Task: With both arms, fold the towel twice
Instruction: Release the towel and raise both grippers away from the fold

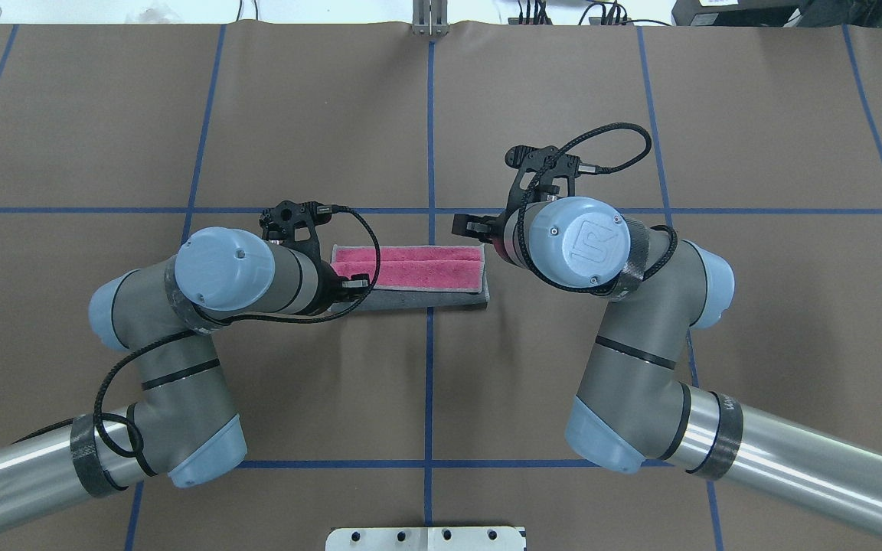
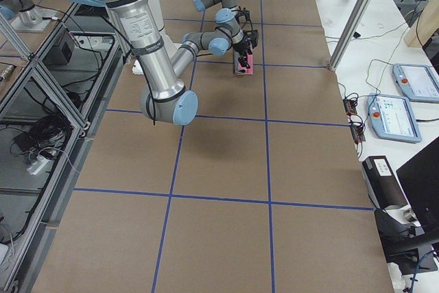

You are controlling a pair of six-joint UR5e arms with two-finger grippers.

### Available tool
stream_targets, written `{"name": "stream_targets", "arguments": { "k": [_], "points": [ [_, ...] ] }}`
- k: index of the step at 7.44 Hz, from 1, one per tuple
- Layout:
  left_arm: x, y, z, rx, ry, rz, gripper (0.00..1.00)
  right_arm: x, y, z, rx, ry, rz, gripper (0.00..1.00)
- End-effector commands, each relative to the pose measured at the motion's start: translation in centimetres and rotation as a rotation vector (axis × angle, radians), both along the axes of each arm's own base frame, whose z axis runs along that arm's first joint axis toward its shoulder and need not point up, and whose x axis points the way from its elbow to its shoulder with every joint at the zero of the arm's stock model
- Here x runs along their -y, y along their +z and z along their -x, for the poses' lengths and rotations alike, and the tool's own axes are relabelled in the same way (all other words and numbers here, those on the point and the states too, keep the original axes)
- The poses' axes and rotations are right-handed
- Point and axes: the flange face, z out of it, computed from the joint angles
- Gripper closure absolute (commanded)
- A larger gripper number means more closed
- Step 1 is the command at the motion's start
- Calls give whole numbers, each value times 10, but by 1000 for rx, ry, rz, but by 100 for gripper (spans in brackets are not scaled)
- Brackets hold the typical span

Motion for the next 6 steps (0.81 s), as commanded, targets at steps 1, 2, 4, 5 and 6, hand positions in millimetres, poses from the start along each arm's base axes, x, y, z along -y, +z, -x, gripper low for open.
{"name": "stream_targets", "arguments": {
  "k": [1,2,4,5,6],
  "points": [
    [-3,4,-5,7,7,4,100,0,0,0,-1,0,1,1],
    [-3,1,-7,5,9,2,100,0,0,0,-1,0,1,1],
    [5,13,-16,33,-1,9,100,-1,0,1,-1,-1,1,1],
    [11,13,-16,41,-2,-5,100,0,1,1,-3,-1,2,1],
    [23,11,-8,45,-9,-26,100,0,1,1,-3,-1,1,1]
  ]
}}
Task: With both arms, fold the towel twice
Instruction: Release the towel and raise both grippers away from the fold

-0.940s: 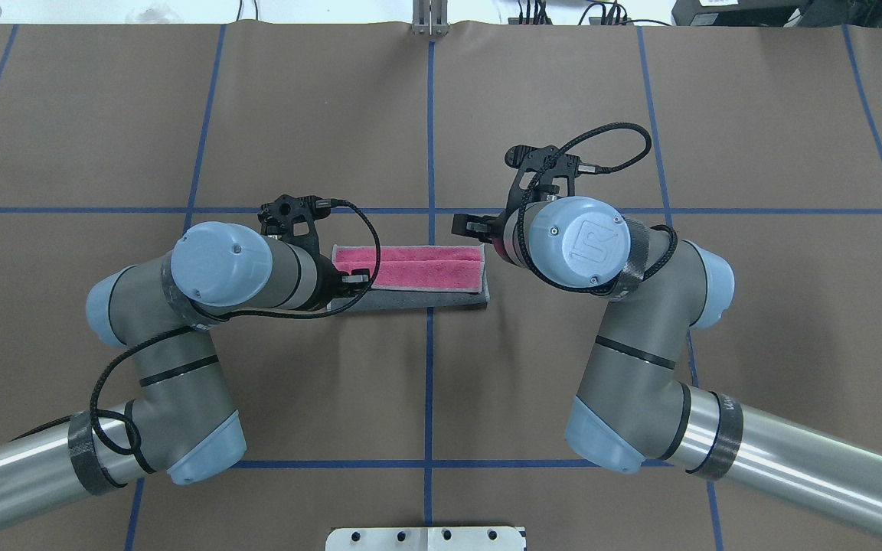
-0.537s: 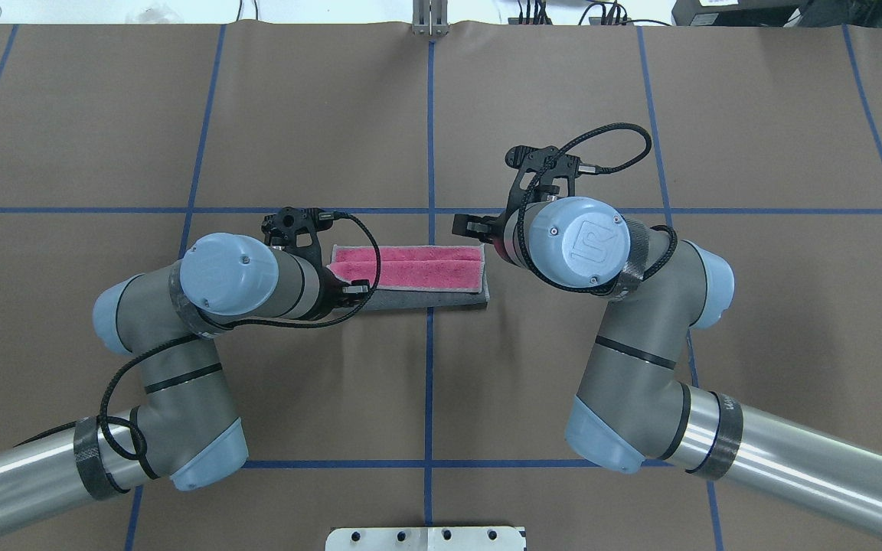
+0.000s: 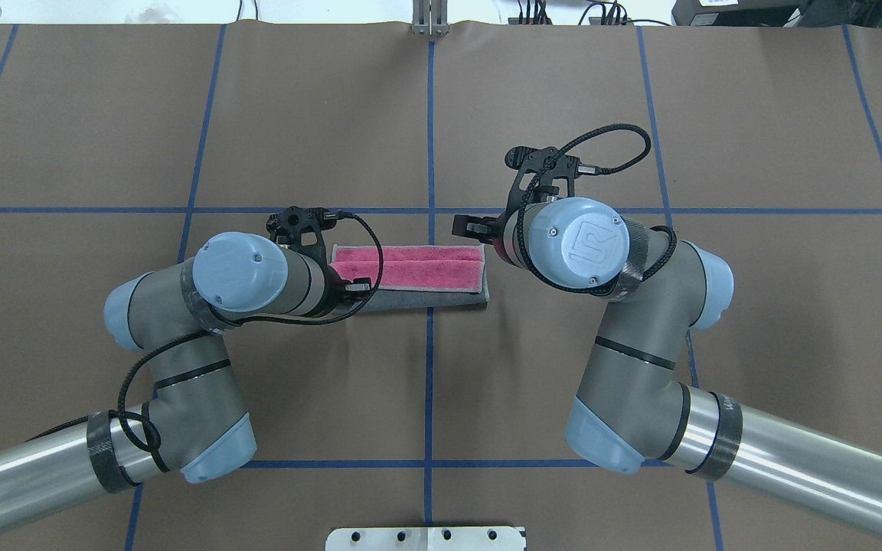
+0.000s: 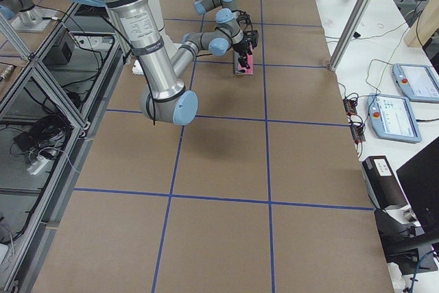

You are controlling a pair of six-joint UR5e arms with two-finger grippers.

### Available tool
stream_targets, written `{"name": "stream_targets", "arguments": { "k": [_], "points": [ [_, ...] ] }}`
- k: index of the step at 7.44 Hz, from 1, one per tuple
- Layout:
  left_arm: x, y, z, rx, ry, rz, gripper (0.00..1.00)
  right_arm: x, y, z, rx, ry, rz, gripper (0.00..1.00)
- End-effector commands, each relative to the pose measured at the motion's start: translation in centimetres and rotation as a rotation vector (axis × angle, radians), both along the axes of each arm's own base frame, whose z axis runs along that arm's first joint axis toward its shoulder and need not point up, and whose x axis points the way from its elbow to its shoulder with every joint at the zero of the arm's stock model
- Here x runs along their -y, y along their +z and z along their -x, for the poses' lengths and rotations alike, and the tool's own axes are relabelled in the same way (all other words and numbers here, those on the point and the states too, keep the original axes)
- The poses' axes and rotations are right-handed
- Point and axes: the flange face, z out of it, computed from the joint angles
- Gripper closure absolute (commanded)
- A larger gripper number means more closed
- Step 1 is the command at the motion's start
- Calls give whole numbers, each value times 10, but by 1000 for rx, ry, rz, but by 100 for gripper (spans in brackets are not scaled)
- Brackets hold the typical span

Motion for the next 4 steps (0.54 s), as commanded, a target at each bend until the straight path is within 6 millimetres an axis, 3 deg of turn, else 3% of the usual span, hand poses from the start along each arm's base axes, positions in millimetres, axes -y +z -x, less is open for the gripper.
{"name": "stream_targets", "arguments": {
  "k": [1,2,4],
  "points": [
    [29,-8,18,1,-37,-25,100,0,1,1,-2,-1,0,1],
    [49,-17,18,1,-57,-34,100,0,1,1,-3,0,-1,1],
    [87,-35,-10,20,-79,-24,100,0,1,1,-3,1,-1,1]
  ]
}}
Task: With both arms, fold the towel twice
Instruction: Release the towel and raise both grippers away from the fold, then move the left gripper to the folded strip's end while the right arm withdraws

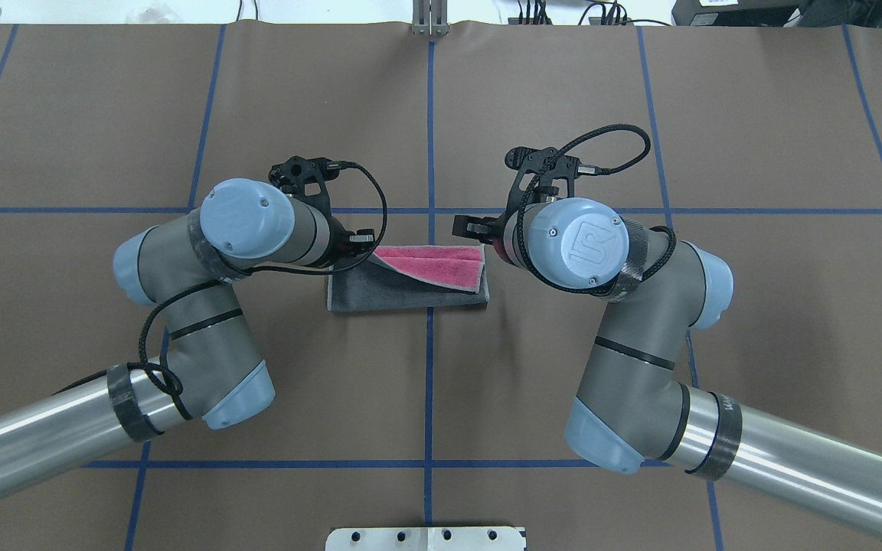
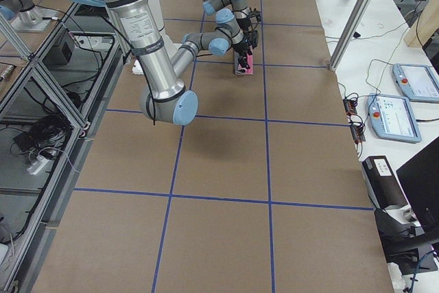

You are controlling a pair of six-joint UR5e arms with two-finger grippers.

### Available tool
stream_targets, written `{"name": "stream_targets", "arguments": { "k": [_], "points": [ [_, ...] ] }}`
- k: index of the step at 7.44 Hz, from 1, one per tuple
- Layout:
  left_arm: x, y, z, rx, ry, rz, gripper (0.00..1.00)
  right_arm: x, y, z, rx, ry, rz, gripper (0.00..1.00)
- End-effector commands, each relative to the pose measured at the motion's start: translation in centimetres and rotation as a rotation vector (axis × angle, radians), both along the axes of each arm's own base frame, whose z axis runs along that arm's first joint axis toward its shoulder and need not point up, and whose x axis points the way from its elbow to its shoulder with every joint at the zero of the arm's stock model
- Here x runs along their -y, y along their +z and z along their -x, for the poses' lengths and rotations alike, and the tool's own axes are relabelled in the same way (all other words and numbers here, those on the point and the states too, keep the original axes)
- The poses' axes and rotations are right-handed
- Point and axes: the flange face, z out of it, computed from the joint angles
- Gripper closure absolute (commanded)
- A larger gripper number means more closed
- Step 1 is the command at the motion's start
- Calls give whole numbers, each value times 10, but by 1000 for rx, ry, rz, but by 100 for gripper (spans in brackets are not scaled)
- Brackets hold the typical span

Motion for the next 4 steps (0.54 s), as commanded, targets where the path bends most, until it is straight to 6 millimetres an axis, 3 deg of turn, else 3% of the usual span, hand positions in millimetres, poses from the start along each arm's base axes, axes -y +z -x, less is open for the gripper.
{"name": "stream_targets", "arguments": {
  "k": [1,3,4],
  "points": [
    [45,-16,-6,16,-36,-1,100,0,2,0,-3,1,1,1],
    [73,-15,22,37,-50,-41,100,0,2,0,-3,1,1,1],
    [69,-17,22,14,-8,-24,100,0,1,0,0,0,0,1]
  ]
}}
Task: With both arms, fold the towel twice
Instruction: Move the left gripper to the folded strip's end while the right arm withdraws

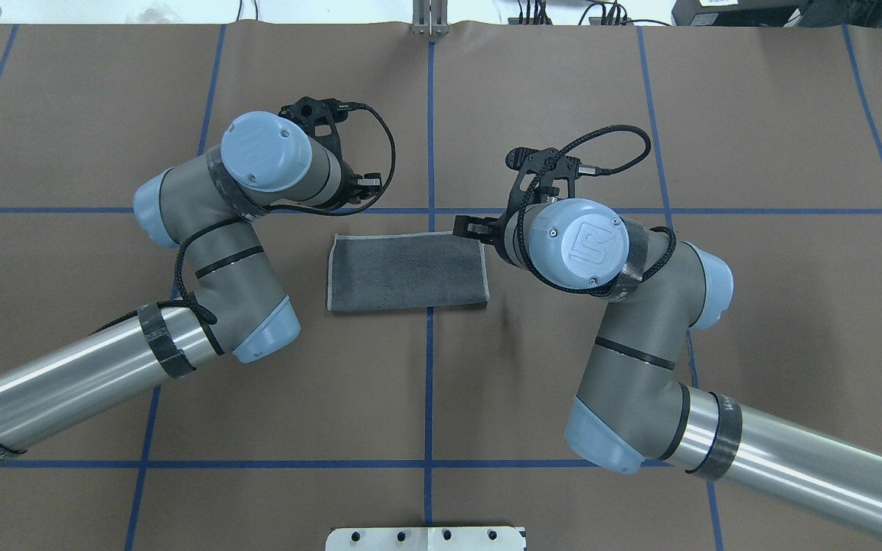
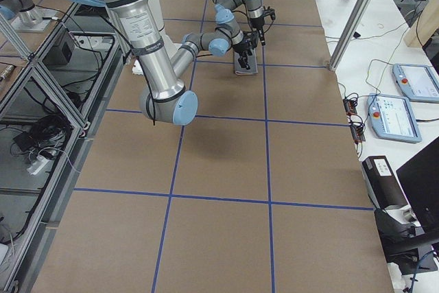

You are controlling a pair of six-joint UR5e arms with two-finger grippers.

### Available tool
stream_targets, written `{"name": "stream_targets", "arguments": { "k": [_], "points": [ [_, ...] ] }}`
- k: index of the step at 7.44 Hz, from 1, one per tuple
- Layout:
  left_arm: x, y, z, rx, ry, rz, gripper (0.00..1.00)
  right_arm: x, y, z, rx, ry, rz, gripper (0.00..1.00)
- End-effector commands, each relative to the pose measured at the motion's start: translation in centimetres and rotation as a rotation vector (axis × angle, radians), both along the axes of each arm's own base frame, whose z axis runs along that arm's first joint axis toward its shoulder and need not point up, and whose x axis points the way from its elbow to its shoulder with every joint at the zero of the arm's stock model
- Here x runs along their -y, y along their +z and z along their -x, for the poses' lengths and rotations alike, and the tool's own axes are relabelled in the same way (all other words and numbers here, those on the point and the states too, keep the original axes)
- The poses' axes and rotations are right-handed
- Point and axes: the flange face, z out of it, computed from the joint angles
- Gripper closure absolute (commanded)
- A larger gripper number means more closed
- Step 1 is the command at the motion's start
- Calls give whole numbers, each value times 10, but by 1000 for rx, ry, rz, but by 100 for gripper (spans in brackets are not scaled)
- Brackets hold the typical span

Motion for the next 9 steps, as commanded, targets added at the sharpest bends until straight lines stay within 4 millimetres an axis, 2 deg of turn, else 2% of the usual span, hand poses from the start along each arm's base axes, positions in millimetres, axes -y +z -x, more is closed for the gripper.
{"name": "stream_targets", "arguments": {
  "k": [1,2,3,4,5,6,7,8,9],
  "points": [
    [-3,-9,11,-47,81,27,89,0,1,-1,-3,-6,-5,1],
    [-11,-9,19,-59,90,23,21,2,1,-4,-14,-16,-21,1],
    [-27,-1,34,-71,93,14,0,8,6,-11,-25,-27,-27,1],
    [-55,17,59,-80,103,9,0,16,16,-26,-38,-65,-24,1],
    [-82,33,76,-86,112,15,0,27,26,-46,-58,-101,-35,1],
    [-107,46,78,-118,73,87,0,44,42,-70,-91,-145,-51,1],
    [-133,40,57,-206,-4,121,0,63,62,-100,-127,-193,-65,1],
    [-157,39,33,-242,-62,148,0,72,80,-132,-160,-229,-88,1],
    [-161,36,30,-283,-147,211,0,79,89,-164,-160,-263,-99,1]
  ]
}}
